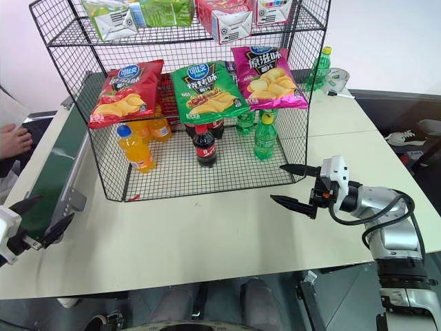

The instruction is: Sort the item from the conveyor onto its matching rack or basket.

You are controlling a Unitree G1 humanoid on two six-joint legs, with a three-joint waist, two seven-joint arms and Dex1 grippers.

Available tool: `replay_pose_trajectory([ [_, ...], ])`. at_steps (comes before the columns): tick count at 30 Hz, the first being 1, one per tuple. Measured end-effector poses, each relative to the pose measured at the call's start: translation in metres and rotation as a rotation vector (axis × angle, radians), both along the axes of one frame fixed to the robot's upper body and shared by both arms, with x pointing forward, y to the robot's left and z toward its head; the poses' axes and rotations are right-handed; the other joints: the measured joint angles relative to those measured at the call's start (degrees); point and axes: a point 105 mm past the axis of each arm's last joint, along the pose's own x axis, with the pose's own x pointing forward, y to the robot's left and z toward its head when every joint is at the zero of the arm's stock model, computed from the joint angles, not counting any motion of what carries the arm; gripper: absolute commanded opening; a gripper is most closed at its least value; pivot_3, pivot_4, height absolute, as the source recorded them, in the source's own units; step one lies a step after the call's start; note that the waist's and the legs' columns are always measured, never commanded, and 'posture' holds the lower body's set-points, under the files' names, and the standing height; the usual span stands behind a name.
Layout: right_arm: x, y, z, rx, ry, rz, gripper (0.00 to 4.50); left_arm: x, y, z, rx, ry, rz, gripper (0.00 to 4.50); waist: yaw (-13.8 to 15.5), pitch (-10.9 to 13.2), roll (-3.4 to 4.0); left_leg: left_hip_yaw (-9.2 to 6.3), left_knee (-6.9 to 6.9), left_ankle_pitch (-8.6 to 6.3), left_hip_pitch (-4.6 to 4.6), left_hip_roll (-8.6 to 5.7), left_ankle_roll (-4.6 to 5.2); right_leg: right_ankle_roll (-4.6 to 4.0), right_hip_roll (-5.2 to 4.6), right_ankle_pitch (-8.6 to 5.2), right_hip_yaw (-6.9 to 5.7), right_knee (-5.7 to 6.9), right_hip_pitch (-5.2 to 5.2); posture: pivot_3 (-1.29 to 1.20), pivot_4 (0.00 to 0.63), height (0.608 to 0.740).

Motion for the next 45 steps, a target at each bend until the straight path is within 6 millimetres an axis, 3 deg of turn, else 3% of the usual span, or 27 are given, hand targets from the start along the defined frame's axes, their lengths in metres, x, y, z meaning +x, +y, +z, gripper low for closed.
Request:
replay_pose_trajectory([
  [45, 0.003, -0.012, 0.004, -0.029, -0.003, -0.019, 4.5, 0.0, -0.009, 0.014, -0.074, -0.047, -0.043, 4.45, 0.0, 0.0, 0.01, 0.0, -0.06, 0.0, 0.0, 0.0, 0.0, 0.0, -0.01, 0.0, 0.0, -0.05, -0.01, 0.0, 0.15, 0.74],
])
